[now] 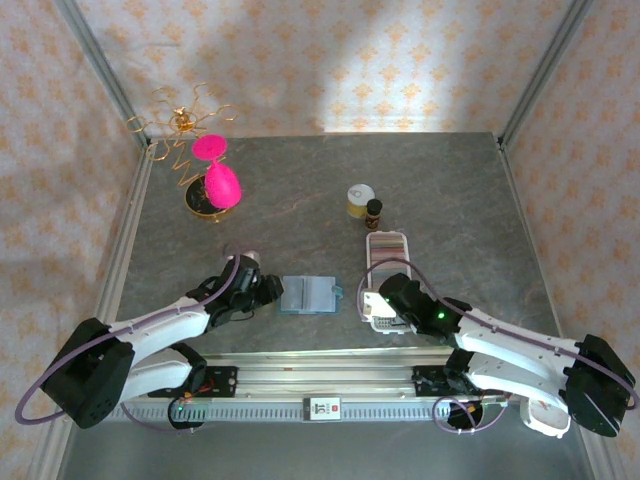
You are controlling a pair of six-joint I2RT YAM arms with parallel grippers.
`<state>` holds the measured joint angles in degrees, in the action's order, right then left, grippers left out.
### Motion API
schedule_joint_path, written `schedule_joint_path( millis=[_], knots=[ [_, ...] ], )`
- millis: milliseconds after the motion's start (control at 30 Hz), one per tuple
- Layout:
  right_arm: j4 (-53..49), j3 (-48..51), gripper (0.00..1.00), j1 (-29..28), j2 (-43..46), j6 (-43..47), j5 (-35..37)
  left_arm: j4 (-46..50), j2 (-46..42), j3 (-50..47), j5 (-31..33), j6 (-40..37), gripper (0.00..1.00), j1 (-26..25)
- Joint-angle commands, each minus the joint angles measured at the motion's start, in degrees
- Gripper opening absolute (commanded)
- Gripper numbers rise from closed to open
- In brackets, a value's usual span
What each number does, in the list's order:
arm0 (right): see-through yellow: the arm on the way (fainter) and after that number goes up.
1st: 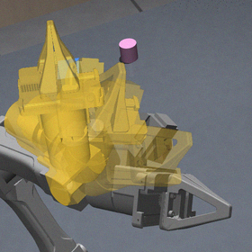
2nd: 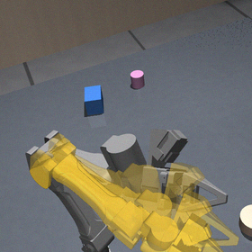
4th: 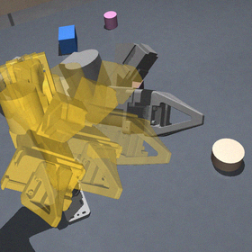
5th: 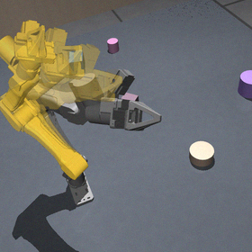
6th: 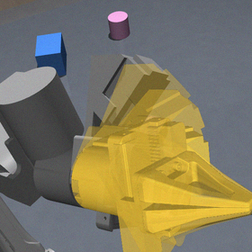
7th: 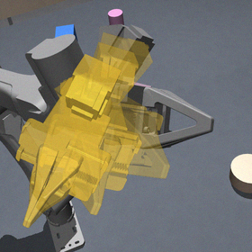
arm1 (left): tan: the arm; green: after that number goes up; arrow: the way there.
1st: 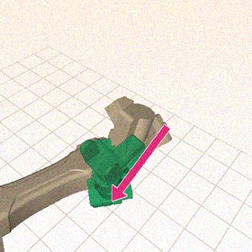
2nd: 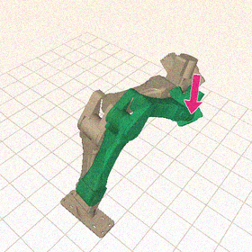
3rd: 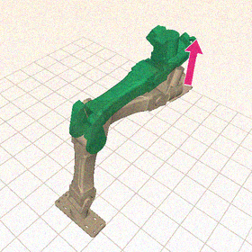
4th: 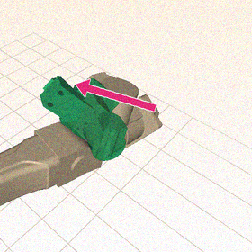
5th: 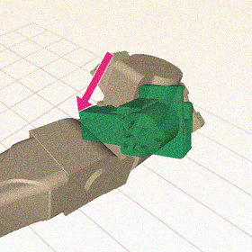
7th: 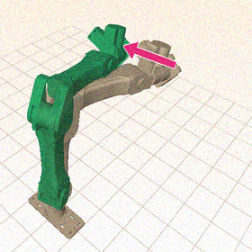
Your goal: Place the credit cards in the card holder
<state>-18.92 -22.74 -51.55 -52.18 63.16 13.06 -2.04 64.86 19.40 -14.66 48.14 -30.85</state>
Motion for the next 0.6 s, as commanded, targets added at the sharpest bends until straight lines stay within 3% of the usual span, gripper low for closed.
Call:
schedule_joint_path(
  millis=[0, 567],
  knots=[
    [0.9, -2.0, 0.18, 0.5, 0.7, -0.4, 2.4, -1.3, 0.4, -0.5, -0.2, 0.4, 0.38, -0.4],
    [-2.3, -3.4, 0.14, 0.5, 2.6, -0.8, 3.4, -1.8, 1.3, 0.3, -0.5, 0.5, 0.38, -0.9]
  ],
)
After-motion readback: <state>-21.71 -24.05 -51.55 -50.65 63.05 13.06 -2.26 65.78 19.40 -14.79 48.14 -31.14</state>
